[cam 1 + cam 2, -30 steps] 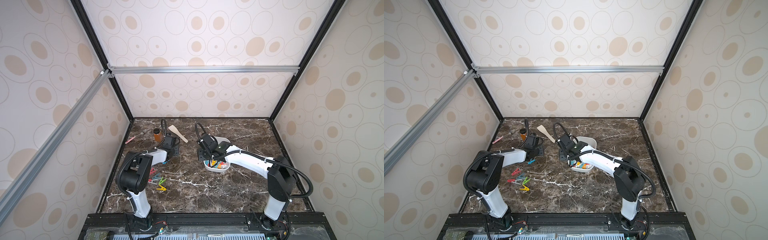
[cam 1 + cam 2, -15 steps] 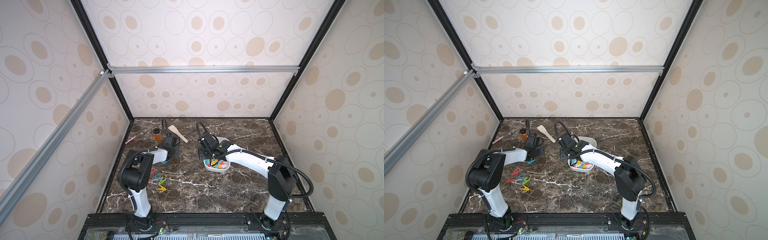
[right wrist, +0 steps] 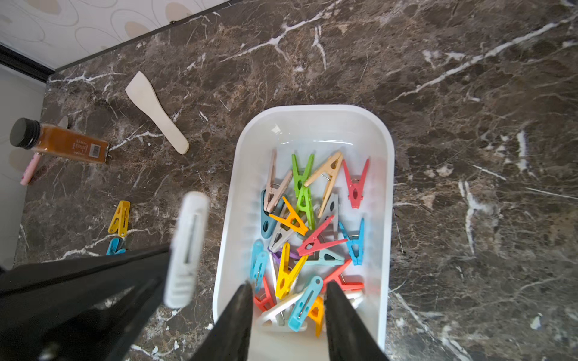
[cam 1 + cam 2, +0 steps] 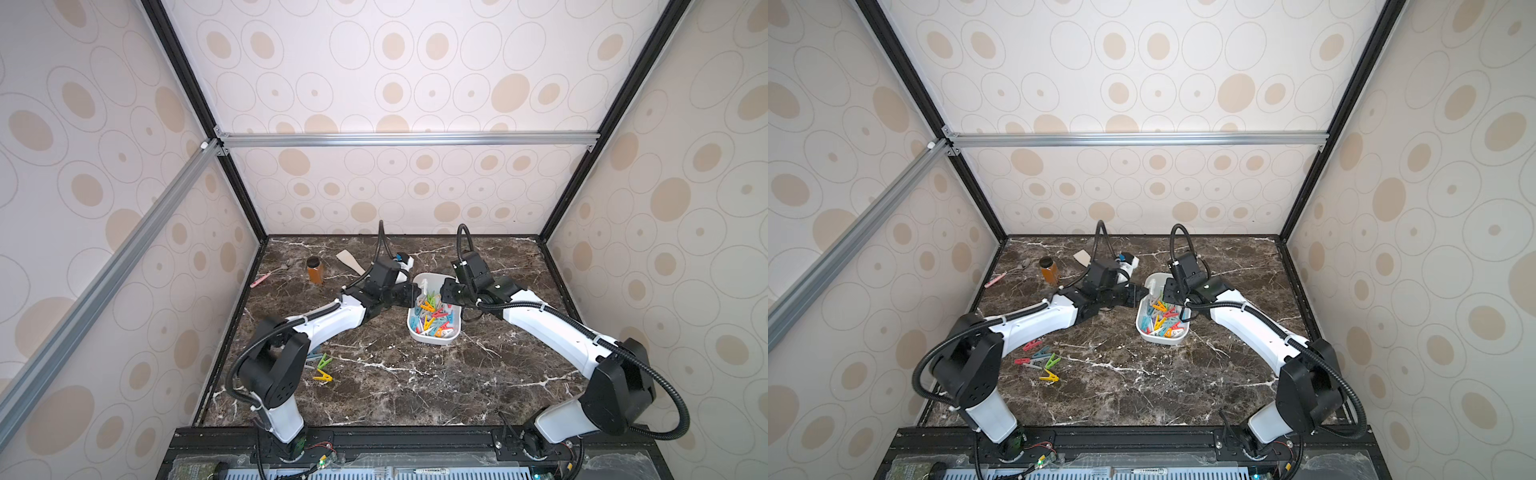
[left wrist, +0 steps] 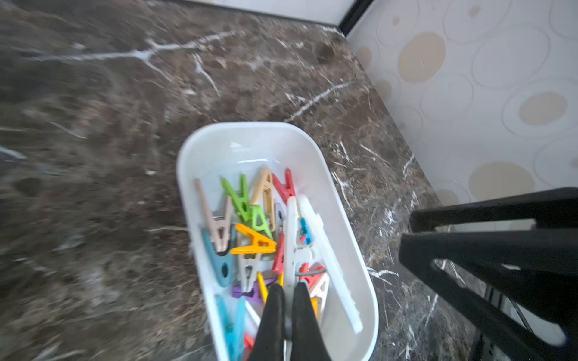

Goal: Put the clothespins into the storage box
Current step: Place the clothespin in the storage box, then pick up the clothespin from the center of the board.

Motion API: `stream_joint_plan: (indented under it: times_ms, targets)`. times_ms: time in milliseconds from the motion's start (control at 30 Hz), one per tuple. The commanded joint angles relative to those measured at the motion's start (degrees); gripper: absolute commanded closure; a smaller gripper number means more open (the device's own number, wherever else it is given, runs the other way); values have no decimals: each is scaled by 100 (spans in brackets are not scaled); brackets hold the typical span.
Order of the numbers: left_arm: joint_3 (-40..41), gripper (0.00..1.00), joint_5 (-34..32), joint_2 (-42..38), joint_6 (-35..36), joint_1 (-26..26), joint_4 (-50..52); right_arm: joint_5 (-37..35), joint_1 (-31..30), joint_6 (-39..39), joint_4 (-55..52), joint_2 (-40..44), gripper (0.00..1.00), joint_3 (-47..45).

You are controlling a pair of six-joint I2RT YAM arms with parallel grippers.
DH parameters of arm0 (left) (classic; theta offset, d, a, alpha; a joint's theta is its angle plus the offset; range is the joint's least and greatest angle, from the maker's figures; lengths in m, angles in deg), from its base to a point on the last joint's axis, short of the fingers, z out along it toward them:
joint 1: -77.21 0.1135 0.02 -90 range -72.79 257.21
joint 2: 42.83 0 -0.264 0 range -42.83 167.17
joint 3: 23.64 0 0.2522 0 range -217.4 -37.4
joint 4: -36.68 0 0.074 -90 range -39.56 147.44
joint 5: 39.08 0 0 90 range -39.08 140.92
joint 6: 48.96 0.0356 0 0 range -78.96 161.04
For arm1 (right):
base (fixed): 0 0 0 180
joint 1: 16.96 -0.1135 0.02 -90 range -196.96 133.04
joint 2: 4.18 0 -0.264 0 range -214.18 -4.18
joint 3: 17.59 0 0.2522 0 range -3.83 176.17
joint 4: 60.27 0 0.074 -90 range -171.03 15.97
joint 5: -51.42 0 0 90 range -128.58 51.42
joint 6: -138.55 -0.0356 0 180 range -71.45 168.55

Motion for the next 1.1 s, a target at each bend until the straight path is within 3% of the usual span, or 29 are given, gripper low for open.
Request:
stream_joint_plan:
  times_ms: [0,200,333,433,600,767,900,1067]
  targets:
    - [-446,100,137,614,-107,1,-44,-9,6,-112,-112,29,59,-117]
    - [-1097,97,-416,1116,288,6,224,122,-2,-61,-33,-28,59,-194]
    - [-1189,73,-655,1092,426,50,176,54,-145,14,-7,-136,59,-166]
    - [-962,60,-783,802,458,172,49,-190,-471,145,-105,-316,59,34]
    - [-54,57,-1299,-285,534,486,113,-357,-1142,227,-19,-767,62,395]
    - [1473,53,-2146,-1850,359,1267,373,-195,-1949,326,-27,-1738,64,1294]
    - [2572,44,-2899,-2984,372,1942,540,127,-2394,263,128,-2655,65,2063]
    - [3153,33,-3317,-3632,189,2617,940,285,-2646,254,-21,-3840,67,3325]
